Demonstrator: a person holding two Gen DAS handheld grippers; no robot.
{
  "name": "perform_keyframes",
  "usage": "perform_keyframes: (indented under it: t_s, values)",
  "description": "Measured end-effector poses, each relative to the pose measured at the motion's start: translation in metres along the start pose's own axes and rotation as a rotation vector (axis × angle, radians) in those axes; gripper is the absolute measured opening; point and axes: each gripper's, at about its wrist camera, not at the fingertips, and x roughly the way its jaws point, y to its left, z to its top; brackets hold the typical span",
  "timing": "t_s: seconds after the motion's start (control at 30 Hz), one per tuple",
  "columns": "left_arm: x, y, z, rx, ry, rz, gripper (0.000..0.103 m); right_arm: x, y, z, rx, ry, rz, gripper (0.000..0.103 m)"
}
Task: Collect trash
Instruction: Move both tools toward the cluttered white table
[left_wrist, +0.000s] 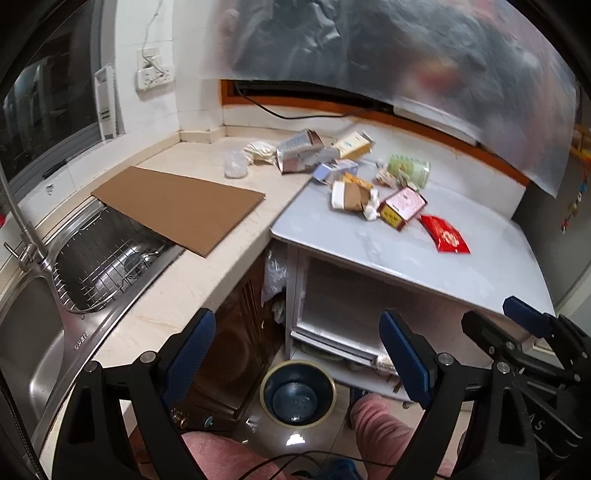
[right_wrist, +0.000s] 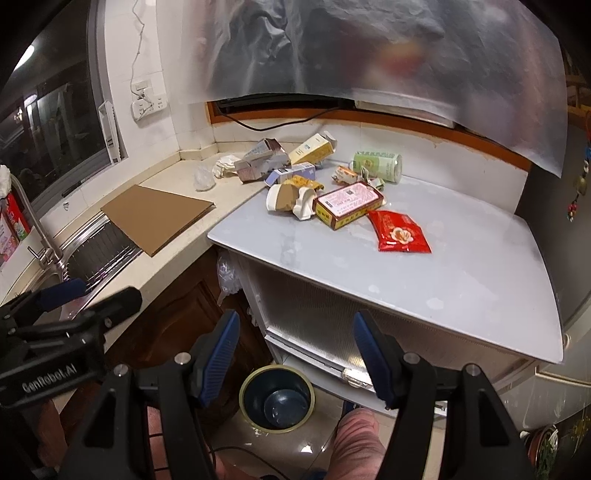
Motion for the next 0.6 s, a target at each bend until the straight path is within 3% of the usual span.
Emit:
perform_keyframes:
  t_s: [0.23, 0.6]
  values:
    - [-0.002, 0.009, 0.007, -0.018, -0.013, 0.004, 0.089, -0.001, 0.005, 0.005, -0.014, -0.004, 0.012, 0.065]
    - [0.005, 0.01, 0.026, -0.012, -0.027, -0.004, 0.089, 0.009, -0.016, 0.034, 0.065, 0.014, 0.046, 0.065]
